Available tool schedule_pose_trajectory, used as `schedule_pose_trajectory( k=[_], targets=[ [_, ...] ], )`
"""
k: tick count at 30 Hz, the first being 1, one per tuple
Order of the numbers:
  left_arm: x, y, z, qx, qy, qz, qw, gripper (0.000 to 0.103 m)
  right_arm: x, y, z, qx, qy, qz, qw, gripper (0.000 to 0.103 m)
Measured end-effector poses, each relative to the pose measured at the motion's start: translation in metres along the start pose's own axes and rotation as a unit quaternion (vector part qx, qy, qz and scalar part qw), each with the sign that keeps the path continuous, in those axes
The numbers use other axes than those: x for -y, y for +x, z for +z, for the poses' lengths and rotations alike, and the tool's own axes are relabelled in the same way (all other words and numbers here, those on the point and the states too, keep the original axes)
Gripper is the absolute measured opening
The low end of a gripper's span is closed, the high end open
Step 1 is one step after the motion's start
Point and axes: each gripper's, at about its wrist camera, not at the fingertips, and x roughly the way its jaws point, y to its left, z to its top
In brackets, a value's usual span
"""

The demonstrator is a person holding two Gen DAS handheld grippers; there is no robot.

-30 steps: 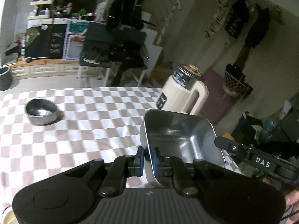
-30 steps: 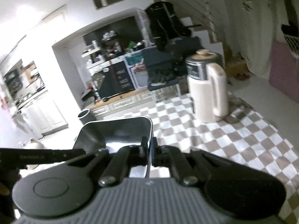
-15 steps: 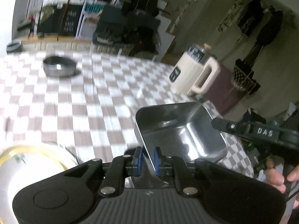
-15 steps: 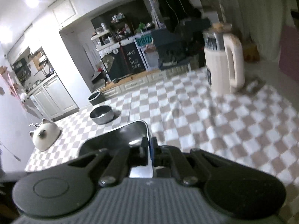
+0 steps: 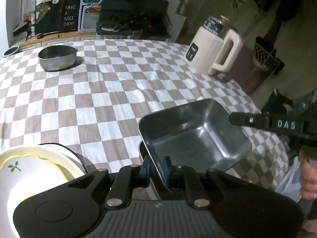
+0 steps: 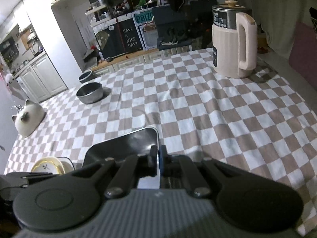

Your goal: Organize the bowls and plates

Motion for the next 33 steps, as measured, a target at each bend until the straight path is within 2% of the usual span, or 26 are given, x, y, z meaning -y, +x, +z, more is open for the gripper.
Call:
schedule_pose_trajectory(
  k=[19,28,33],
  targets=[
    [0.008,0.027,-0.009,-0.041,0.039,0.029,0.998,0.016,-0.009,0.015,0.0,-0.029,-0.046,-0.025,0.998,0.004],
    [0.009,0.028,-0.009,-0.043,0.042,0.031,0.9977,0.016,-0.008,0.028,-0.001,-0.056,-0.057,-0.046,0.996,0.005],
    [0.01,0.028,-0.009,-0.044,0.041,0.026,0.9978,0.021,-0.01,0.035,-0.003,-0.072,-0.072,-0.061,0.993,0.005]
  ],
)
